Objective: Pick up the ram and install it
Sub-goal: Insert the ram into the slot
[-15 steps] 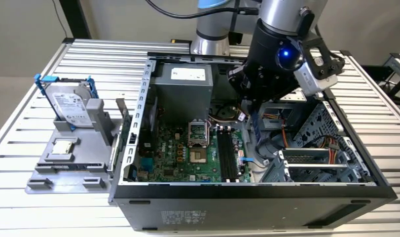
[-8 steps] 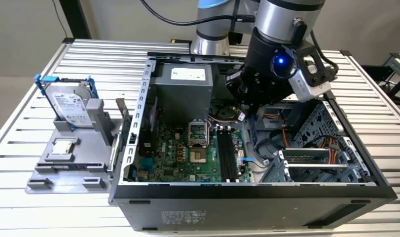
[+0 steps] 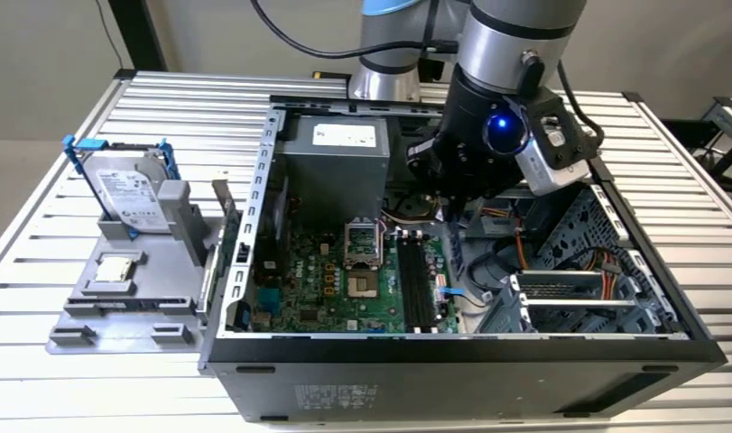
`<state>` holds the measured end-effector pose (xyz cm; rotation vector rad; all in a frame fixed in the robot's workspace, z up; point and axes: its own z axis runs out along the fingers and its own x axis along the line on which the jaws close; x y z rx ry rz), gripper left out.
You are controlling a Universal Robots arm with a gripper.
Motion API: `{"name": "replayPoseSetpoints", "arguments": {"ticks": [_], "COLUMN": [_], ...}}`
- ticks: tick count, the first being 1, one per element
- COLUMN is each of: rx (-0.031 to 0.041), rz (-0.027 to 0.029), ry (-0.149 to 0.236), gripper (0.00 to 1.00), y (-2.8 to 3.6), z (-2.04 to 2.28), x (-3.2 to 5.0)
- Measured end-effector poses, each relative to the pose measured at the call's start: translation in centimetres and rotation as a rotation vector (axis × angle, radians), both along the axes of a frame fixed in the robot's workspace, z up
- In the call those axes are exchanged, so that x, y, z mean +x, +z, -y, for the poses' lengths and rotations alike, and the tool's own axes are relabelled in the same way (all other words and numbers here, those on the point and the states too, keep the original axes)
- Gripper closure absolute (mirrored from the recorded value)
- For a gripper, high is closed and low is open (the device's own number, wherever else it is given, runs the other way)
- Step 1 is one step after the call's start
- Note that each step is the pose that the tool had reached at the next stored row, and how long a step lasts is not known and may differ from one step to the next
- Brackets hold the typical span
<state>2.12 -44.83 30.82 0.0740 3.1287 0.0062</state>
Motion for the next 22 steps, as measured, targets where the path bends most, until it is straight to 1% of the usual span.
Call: {"name": "replayPoseSetpoints", "arguments": {"ticks": [4, 9, 17, 22], "rx": [0.0001, -0.0001, -0.0001, -0.0002], "rz": [0.0000, 0.0000, 0.0000, 0.0000], "ry": [0.000, -0.007, -0.007, -0.001], "gripper": [1.00, 1.00, 1.00, 1.00], "y": [-0.73, -1.65, -3.09, -4.01], "z": [-0.30, -0.39, -0.41, -0.34], "x": [0.00, 0.00, 0.07, 0.06]}}
